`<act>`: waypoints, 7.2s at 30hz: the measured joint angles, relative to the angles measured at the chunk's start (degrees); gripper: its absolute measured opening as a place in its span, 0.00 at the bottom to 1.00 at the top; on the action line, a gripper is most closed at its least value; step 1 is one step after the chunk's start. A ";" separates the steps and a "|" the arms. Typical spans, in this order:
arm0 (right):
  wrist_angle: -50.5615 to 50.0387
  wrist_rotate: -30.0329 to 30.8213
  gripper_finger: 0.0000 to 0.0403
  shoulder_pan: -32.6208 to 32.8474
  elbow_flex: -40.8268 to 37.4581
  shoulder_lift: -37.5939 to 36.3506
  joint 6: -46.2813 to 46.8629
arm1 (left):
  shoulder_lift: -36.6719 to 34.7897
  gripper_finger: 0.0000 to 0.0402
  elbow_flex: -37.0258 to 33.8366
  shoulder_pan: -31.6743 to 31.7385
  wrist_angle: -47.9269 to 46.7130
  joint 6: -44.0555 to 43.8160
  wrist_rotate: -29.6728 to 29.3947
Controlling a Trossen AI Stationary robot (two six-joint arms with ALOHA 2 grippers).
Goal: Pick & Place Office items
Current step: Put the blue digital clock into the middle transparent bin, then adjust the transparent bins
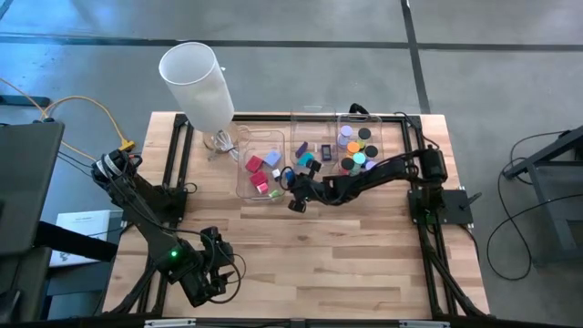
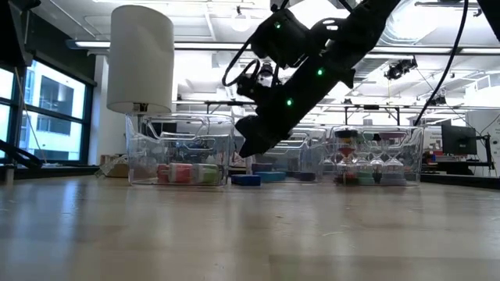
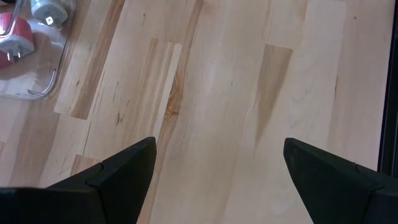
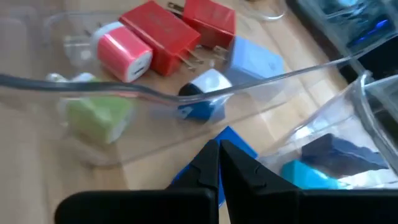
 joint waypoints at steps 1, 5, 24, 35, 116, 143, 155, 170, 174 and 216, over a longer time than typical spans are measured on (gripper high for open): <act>0.24 1.09 0.00 0.02 0.04 0.31 -0.10 | 0.00 0.86 0.00 0.00 -0.02 -0.02 0.00; 0.39 0.81 0.00 0.01 0.02 0.45 -0.33 | 0.00 0.86 0.00 0.00 0.07 -0.04 0.00; -0.24 2.38 0.01 0.17 0.07 2.73 0.89 | 0.00 0.86 0.00 0.00 0.04 0.18 -0.02; 1.31 6.52 0.01 3.90 0.36 2.48 -2.21 | -0.02 0.86 0.00 0.00 0.09 -0.20 0.02; -15.83 8.80 0.01 13.85 0.47 -11.97 7.52 | 0.07 0.86 -0.11 4.96 1.33 -0.67 -4.20; -31.03 15.06 0.01 26.50 0.37 -16.35 27.65 | 6.62 0.86 -11.78 32.12 9.44 15.64 -16.39; -31.02 15.23 0.01 29.55 0.37 -16.35 32.64 | 6.62 0.86 -12.09 42.64 19.09 24.15 -16.17; -30.97 15.26 0.01 31.66 0.37 -16.35 36.04 | 6.58 0.86 -12.09 50.39 29.23 33.18 -13.38; -30.97 15.25 0.01 31.69 0.37 -16.35 36.88 | 6.49 0.86 -12.09 52.39 32.47 39.39 -10.39; -30.99 16.72 0.01 33.13 0.37 -16.31 36.89 | 7.98 0.86 -12.11 53.25 46.35 50.19 7.46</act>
